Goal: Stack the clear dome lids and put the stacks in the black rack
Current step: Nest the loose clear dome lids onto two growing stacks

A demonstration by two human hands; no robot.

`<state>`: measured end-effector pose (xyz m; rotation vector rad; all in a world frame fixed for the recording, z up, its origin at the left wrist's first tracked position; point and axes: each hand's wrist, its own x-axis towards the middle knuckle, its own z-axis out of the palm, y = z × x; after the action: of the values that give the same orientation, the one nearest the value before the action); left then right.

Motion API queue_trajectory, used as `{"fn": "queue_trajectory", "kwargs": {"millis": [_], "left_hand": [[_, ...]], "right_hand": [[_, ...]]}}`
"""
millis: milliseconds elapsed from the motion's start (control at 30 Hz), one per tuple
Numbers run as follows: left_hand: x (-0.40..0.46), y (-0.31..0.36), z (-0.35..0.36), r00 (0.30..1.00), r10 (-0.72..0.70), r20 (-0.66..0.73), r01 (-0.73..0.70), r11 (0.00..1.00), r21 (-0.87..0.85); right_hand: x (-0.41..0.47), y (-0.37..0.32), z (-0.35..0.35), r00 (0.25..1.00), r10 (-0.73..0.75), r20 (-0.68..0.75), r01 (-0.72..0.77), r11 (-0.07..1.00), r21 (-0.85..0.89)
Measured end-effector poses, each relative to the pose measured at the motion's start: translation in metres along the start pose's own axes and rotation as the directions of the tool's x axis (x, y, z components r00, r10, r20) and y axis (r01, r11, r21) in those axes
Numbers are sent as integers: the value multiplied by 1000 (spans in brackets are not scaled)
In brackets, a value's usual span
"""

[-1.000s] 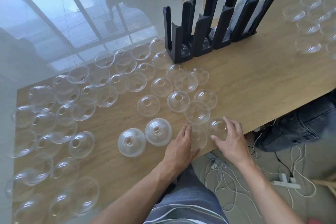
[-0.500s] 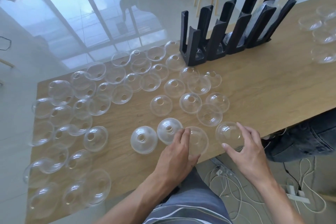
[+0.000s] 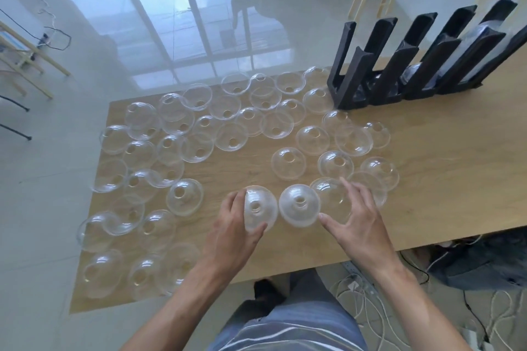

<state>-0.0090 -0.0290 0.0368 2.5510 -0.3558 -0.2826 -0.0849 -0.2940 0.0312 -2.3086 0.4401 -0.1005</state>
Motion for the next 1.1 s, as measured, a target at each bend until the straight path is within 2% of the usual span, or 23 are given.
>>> {"fn": "queue_trajectory", "kwargs": {"millis": [200, 333, 400, 533, 633, 867, 1100], "left_hand": [[1, -21, 9, 999, -2, -38, 7, 990, 143], [7, -23, 16, 998, 15, -61, 1, 967, 256], [13, -25, 21, 999, 5, -33, 3, 974, 227], [27, -27, 35, 996, -34, 82, 30, 999, 44], [32, -27, 44, 995, -45, 92, 47, 999, -18], [29, -15, 68, 992, 68, 104, -76, 994, 77], [32, 8, 73, 986, 102, 135, -122, 982, 144]], "right_hand": [[19, -18, 49, 990, -53, 128, 53, 999, 5], [22, -14, 67, 988, -21, 150, 26, 999, -35], [21, -12, 69, 986, 13, 165, -10, 1000, -20], [17, -7, 70, 987, 49, 155, -58, 997, 57], [10, -1, 67, 987, 90, 130, -101, 992, 79], [-10, 25, 49, 987, 137, 81, -140, 989, 46], [-15, 28, 36, 986, 149, 76, -153, 987, 56]]}}
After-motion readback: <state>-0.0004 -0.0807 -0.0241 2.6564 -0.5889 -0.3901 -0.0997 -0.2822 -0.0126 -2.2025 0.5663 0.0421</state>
